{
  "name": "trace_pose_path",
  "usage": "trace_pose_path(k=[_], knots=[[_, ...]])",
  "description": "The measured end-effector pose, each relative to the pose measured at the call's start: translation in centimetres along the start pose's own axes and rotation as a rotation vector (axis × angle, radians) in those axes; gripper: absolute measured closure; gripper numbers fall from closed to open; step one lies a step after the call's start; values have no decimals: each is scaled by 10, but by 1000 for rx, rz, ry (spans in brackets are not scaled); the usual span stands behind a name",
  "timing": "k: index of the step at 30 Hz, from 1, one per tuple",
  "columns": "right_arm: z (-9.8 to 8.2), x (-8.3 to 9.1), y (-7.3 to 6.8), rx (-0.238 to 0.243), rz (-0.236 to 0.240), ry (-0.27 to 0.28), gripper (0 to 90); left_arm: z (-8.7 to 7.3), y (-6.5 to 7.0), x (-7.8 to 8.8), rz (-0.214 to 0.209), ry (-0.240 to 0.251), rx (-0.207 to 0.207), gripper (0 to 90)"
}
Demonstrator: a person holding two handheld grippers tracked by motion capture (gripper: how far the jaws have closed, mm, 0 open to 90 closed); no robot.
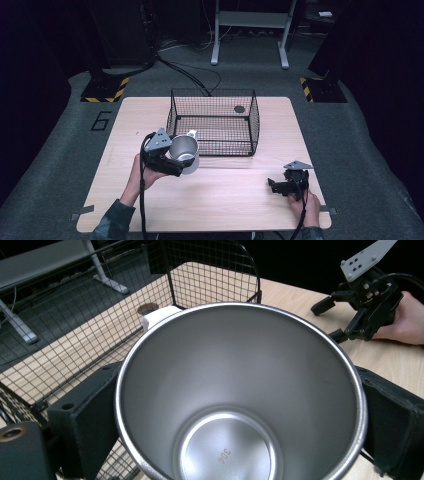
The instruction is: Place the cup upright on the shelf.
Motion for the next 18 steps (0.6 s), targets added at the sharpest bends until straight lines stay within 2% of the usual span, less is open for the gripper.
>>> trace_pose_path(k=[8,9,11,12,13,15,18], knots=[[5,-6,3,71,93,10,0,12,-7,-6,2,10,4,65],[6,-7,4,99,99,12,0,13,-8,-6,3,5,-4,65],[6,-8,4,92,114,18,0,17,-9,-8,2,10,-4,65],[7,-9,4,110,122,22,0,18,-10,-8,-6,2,-6,65],[8,-9,4,102,125,20,0,19,-11,-9,2,14,-3,65],[8,-9,4,111,134,9,0,23,-13,-10,2,8,-7,65],[9,-10,5,123,144,19,0,29,-15,-10,-2,4,-12,65]])
Point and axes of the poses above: each handheld gripper's, and its own axes: x roughly backward along the jaws, z roughly out of its top, y roughly to its right, the point moved 4 cm from there along -x, roughly forward along the jaws, and after that the axes turned 14 degrees about -z, right-handed, at the moved point
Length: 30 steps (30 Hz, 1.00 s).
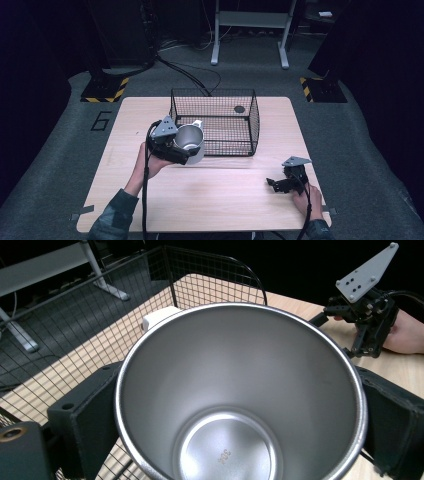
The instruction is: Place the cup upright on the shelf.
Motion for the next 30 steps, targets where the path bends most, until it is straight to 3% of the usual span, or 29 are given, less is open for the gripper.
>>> trace_pose_path(k=[12,30], knots=[[1,-1,1,-2,-3,3,0,18,-18,-4,20,18,-5,65],[1,-1,1,1,-5,4,0,42,-48,-15,32,7,2,65]])
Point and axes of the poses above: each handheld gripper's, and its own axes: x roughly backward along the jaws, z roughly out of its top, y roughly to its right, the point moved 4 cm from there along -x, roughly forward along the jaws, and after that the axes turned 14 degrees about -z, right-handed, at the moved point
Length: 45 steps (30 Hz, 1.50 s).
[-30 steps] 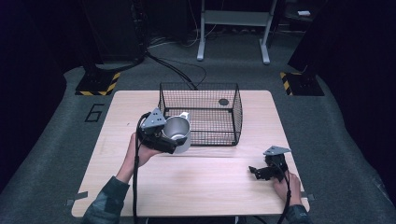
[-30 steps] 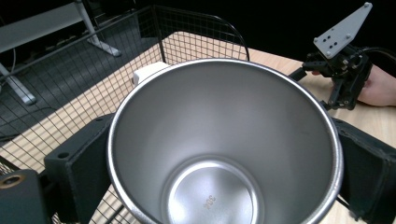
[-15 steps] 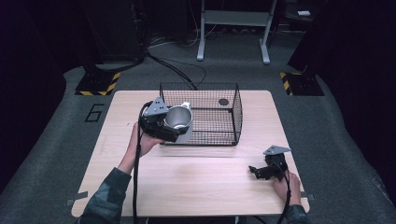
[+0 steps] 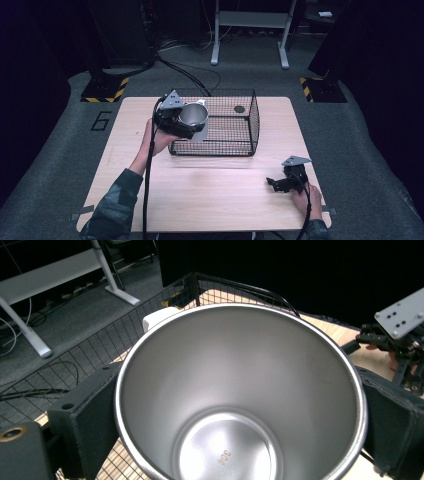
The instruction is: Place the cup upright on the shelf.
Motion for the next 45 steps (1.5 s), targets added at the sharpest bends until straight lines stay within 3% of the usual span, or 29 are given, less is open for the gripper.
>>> trace_pose_path(k=[17,45], knots=[[0,0,0,1,0,0,0,16,-20,-24,6,-7,11,65],[1,-1,0,-10,-4,3,0,17,-59,-71,23,-108,49,65]])
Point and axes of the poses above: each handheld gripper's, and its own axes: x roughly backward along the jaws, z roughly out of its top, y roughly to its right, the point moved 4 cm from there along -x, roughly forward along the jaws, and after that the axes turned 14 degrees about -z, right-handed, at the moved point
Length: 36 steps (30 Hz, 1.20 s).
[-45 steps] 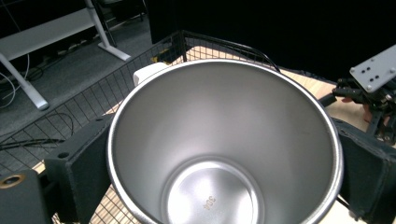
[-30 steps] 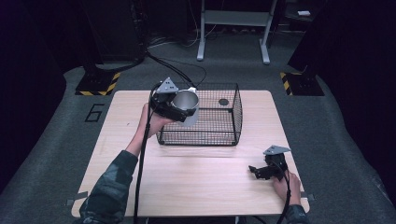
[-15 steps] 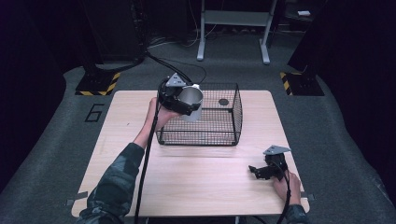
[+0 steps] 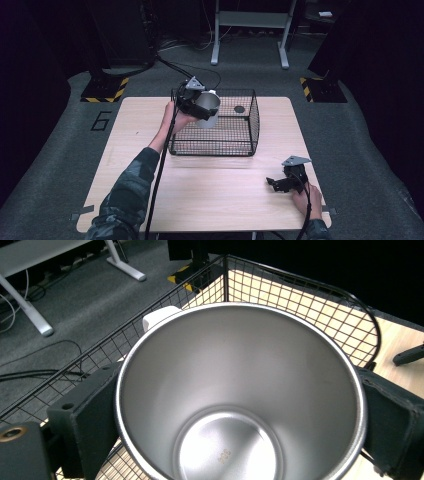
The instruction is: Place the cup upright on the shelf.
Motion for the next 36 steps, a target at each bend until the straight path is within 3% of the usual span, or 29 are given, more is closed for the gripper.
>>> trace_pose_path(k=[9,19,36], knots=[[0,0,0,-2,-1,0,0,-6,-9,-20,-13,-47,37,65],[0,0,0,1,0,0,0,-12,-15,-40,-21,-90,37,65],[0,0,1,14,3,0,0,-26,-24,-73,-31,-162,76,65]])
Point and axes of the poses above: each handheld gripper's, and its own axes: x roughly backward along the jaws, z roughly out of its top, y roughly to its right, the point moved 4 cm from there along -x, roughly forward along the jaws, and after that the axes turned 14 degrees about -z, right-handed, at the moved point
